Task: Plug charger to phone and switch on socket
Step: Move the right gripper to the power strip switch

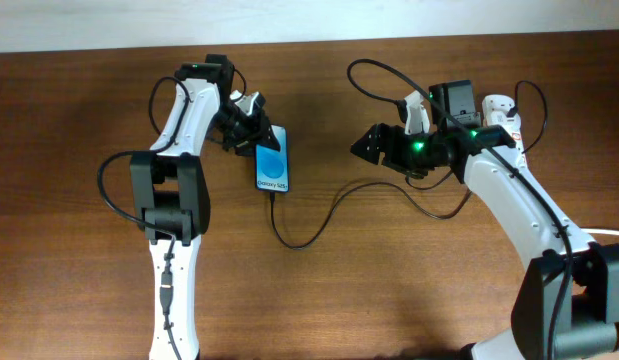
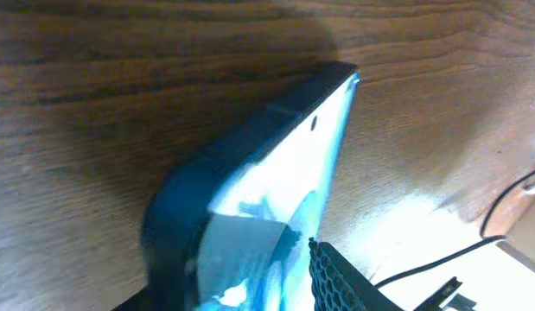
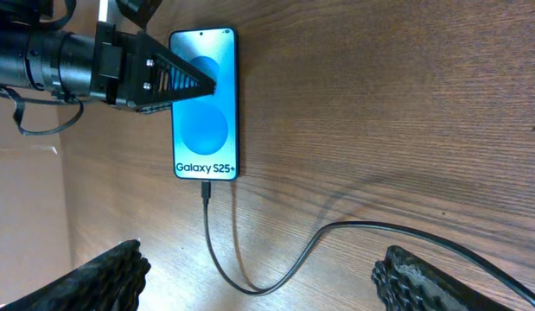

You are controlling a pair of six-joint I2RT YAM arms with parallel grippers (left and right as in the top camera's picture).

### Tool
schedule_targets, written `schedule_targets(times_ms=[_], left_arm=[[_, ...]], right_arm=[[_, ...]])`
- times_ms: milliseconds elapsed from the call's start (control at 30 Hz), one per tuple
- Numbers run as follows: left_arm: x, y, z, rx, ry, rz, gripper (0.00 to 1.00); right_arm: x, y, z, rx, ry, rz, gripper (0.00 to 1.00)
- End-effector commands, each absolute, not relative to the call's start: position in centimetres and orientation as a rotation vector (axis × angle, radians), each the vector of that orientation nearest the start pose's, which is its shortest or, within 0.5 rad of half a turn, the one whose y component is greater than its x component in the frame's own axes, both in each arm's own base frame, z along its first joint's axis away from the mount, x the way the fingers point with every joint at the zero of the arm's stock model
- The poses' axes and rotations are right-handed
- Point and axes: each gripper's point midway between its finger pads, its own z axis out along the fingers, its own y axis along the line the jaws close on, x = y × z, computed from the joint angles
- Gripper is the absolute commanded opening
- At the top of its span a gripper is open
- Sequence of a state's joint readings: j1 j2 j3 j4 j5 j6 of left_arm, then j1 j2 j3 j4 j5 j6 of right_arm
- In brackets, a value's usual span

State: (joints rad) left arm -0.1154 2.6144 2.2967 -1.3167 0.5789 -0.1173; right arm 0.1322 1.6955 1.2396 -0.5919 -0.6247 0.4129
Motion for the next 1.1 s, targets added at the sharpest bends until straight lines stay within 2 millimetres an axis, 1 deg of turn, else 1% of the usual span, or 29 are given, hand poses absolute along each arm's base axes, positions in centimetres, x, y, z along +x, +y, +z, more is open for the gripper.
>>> schedule_targets(times_ms=[0, 67, 100, 200, 267, 300, 333, 367, 400, 433, 467, 500, 533, 567, 600, 633, 667, 700, 733, 767, 800, 833, 867, 900, 933, 967, 1000, 1033, 1067], left_arm=[[46.6, -11.6, -1.6, -0.059, 3.236, -0.612, 0.44], [46.5, -9.5, -1.8, -0.085, 3.271, -0.391, 0.45], [46.5, -8.8, -1.8, -0.082, 3.276, -0.326, 0.46], [46.6, -7.4, -2.1, -0.075, 3.280, -0.188, 0.46], [47.1, -7.3, -1.5, -0.074, 3.261, -0.180, 0.46], [48.4, -6.9, 0.7, -0.079, 3.211, -0.181, 0.45], [49.8, -6.2, 4.2, -0.089, 3.139, -0.167, 0.45], [50.6, -6.0, 6.9, -0.093, 3.080, -0.175, 0.45], [51.3, -5.8, 10.6, -0.090, 2.998, -0.185, 0.45], [51.7, -5.8, 13.8, -0.083, 2.918, -0.192, 0.45], [52.2, -5.8, 16.9, -0.067, 2.823, -0.203, 0.46], [52.5, -5.9, 18.9, -0.059, 2.755, -0.213, 0.46], [52.3, -6.1, 21.1, -0.051, 2.705, -0.222, 0.47], [51.7, -6.0, 23.3, -0.047, 2.666, -0.225, 0.47], [51.3, -6.0, 24.9, -0.044, 2.635, -0.227, 0.49], [51.1, -6.0, 25.4, -0.043, 2.626, -0.228, 0.49], [50.8, -5.9, 26.5, -0.041, 2.604, -0.229, 0.50], [50.6, -5.9, 27.2, -0.040, 2.588, -0.230, 0.57], [50.5, -5.9, 27.3, -0.039, 2.586, -0.230, 0.63], [50.5, -5.9, 27.3, -0.040, 2.587, -0.230, 0.82], [50.5, -5.9, 27.3, -0.040, 2.588, -0.229, 0.99], [50.5, -5.9, 27.3, -0.040, 2.588, -0.229, 0.99], [50.5, -5.9, 27.3, -0.040, 2.588, -0.229, 0.99], [50.5, -5.9, 27.3, -0.040, 2.588, -0.229, 1.00], [50.5, -5.9, 27.3, -0.040, 2.588, -0.229, 0.99], [50.5, -5.9, 27.3, -0.040, 2.588, -0.229, 0.99], [50.5, -5.9, 27.2, -0.040, 2.589, -0.229, 0.99], [50.5, -5.9, 27.3, -0.040, 2.588, -0.229, 0.99], [50.5, -5.9, 27.2, -0.040, 2.589, -0.229, 0.99]], right_arm=[[39.0, 15.1, 13.6, 0.126, 2.633, 0.990, 0.89], [39.0, 15.1, 13.6, 0.126, 2.633, 0.990, 0.90], [39.0, 15.1, 13.6, 0.126, 2.633, 0.990, 0.90], [39.0, 15.1, 13.6, 0.126, 2.633, 0.989, 0.90], [38.9, 15.1, 13.6, 0.117, 2.635, 0.986, 0.90], [38.5, 14.3, 13.1, 0.138, 2.680, 0.913, 0.90], [38.3, 13.6, 13.5, 0.146, 2.716, 0.842, 0.90], [38.5, 13.2, 15.2, 0.103, 2.715, 0.799, 0.90], [38.9, 12.7, 17.4, 0.084, 2.704, 0.742, 0.90], [39.1, 12.4, 19.0, 0.067, 2.688, 0.716, 0.90], [39.3, 11.6, 21.0, 0.079, 2.666, 0.664, 0.90], [39.4, 10.7, 22.7, 0.089, 2.640, 0.619, 0.90], [39.4, 9.5, 25.0, 0.091, 2.597, 0.585, 0.90], [39.0, 7.4, 27.2, 0.118, 2.552, 0.550, 0.90], [38.4, 3.9, 29.0, 0.219, 2.501, 0.498, 0.89], [37.9, 1.9, 29.8, 0.280, 2.473, 0.465, 0.90], [36.9, -1.7, 31.1, 0.391, 2.417, 0.418, 0.89], [35.1, -6.3, 32.8, 0.526, 2.336, 0.347, 0.90], [34.0, -8.6, 33.6, 0.576, 2.293, 0.300, 0.90], [33.0, -10.8, 34.1, 0.648, 2.255, 0.262, 0.90], [31.6, -13.9, 34.3, 0.751, 2.210, 0.212, 0.89], [30.6, -16.4, 34.1, 0.801, 2.192, 0.176, 0.90], [30.0, -18.6, 33.3, 0.845, 2.192, 0.160, 0.90], [29.5, -20.6, 32.2, 0.919, 2.191, 0.152, 0.90], [29.4, -22.8, 30.4, 0.996, 2.202, 0.161, 0.90], [29.8, -24.1, 28.8, 1.035, 2.221, 0.185, 0.90], [30.7, -25.0, 26.9, 1.033, 2.256, 0.213, 0.90], [32.1, -25.9, 24.2, 1.028, 2.301, 0.255, 0.89], [33.1, -26.5, 22.3, 1.016, 2.334, 0.280, 0.89]])
